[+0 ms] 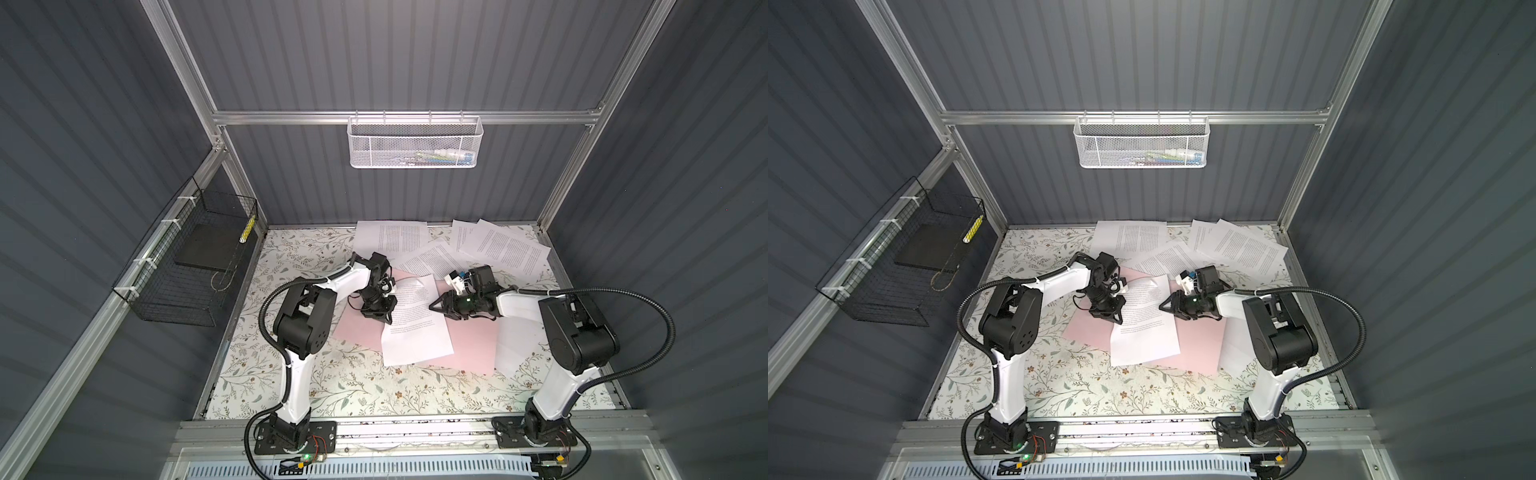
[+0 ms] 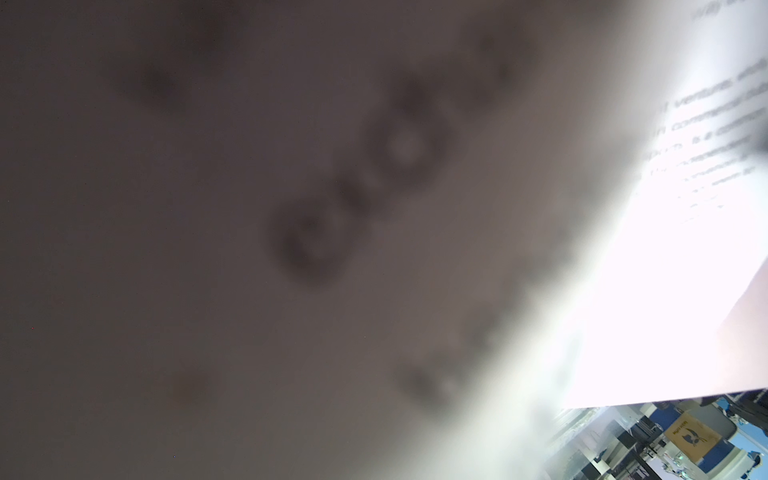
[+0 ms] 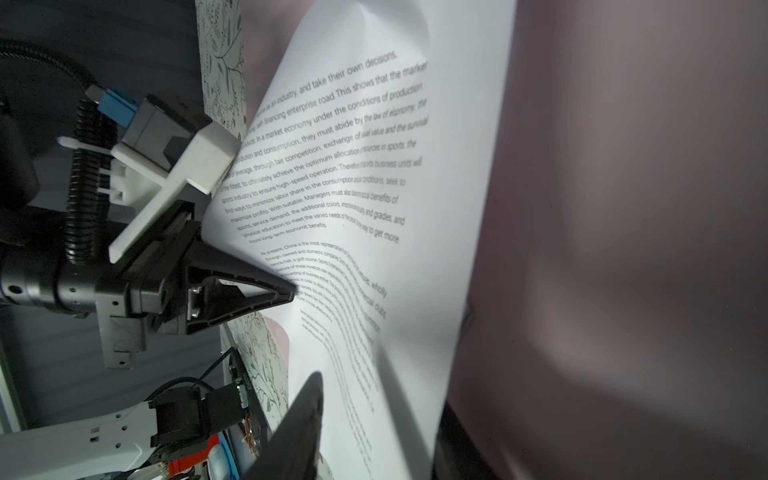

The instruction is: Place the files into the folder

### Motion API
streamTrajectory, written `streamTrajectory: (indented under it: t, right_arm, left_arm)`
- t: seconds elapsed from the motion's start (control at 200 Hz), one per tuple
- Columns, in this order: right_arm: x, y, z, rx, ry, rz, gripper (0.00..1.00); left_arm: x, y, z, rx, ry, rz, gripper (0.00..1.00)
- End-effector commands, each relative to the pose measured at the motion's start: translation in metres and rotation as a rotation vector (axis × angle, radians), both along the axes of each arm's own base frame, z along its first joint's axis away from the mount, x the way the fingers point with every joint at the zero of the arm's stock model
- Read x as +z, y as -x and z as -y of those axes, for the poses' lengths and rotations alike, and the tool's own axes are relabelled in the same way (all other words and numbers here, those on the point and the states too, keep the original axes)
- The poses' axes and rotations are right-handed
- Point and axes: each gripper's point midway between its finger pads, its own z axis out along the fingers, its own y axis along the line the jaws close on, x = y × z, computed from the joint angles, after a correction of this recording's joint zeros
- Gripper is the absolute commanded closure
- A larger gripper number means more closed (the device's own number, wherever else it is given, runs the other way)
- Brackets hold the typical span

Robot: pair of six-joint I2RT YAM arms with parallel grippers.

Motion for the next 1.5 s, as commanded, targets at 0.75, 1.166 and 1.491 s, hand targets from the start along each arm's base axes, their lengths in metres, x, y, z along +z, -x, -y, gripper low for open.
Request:
streamTrajectory:
  t: [0.75, 1.166, 1.491]
  right_arm:
    - [0.009, 0.005, 0.018, -0.068, -0.032, 0.008, 1.0]
    - [-0.013, 0.004, 0.069, -0.218, -0.047, -0.063, 1.0]
    - [-0.023, 0.006, 0.085, -0.279, -0.097, -0.082, 1.0]
  left_arm:
    - [0.056, -0.031, -0.041, 0.208, -0.058, 0.21, 0.45]
    - [0.038, -0.055, -0.168, 0.591, -0.187, 0.247, 0.04]
    - [0.05, -0.087, -0.114, 0.525, 0.198, 0.204, 0.26]
